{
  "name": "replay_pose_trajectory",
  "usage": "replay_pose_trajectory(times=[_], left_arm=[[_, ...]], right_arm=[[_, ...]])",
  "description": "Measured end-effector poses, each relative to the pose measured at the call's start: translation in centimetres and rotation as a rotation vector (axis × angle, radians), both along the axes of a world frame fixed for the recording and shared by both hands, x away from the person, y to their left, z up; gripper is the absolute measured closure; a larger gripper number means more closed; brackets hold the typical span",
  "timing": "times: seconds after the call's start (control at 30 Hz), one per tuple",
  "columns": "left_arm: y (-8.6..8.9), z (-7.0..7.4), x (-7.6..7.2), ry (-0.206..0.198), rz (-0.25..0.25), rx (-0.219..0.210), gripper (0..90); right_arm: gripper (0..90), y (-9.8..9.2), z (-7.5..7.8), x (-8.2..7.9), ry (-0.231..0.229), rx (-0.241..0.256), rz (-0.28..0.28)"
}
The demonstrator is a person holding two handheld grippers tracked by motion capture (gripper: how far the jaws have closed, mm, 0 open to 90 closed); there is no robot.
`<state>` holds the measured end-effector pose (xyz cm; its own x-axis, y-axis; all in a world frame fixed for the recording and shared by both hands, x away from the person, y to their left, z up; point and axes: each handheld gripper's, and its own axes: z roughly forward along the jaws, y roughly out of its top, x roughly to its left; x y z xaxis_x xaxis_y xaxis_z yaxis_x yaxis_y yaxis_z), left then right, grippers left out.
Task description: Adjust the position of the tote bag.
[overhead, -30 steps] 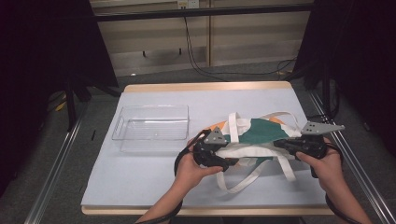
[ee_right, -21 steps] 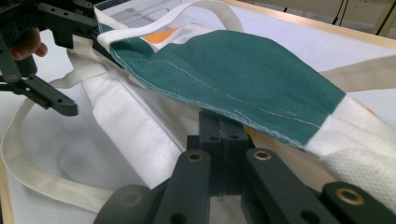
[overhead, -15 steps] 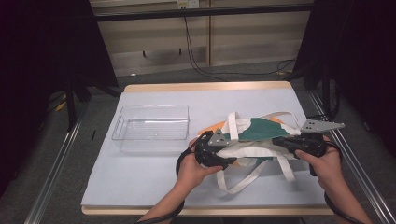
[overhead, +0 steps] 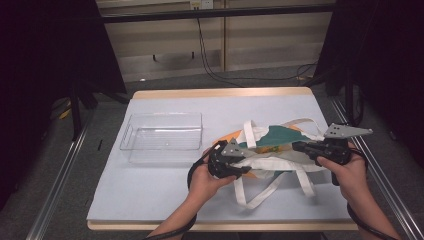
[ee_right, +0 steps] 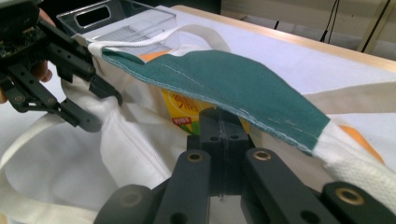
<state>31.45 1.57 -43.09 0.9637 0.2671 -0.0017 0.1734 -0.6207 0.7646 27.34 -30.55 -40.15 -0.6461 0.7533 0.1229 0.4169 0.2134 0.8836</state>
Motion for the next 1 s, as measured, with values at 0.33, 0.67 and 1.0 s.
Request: replay_pose_trajectory(times=[0.33, 0.67, 1.0], left_arm=[[0.3, 0.1, 0.0, 0.015, -0.024, -0.001, 66.1], [0.5, 0.0, 0.1, 0.028, -0.038, -0.002, 66.8], [0.6, 0.0, 0.1, 0.041, -0.045, -0.011, 67.5]], right_arm=[[90.0, 0.1, 0.9, 0.7, -0.020, 0.014, -0.040], [90.0, 0.3, 1.4, 1.8, -0.031, -0.003, -0.076], [90.0, 0.6, 1.7, 3.2, -0.037, -0.015, -0.123]])
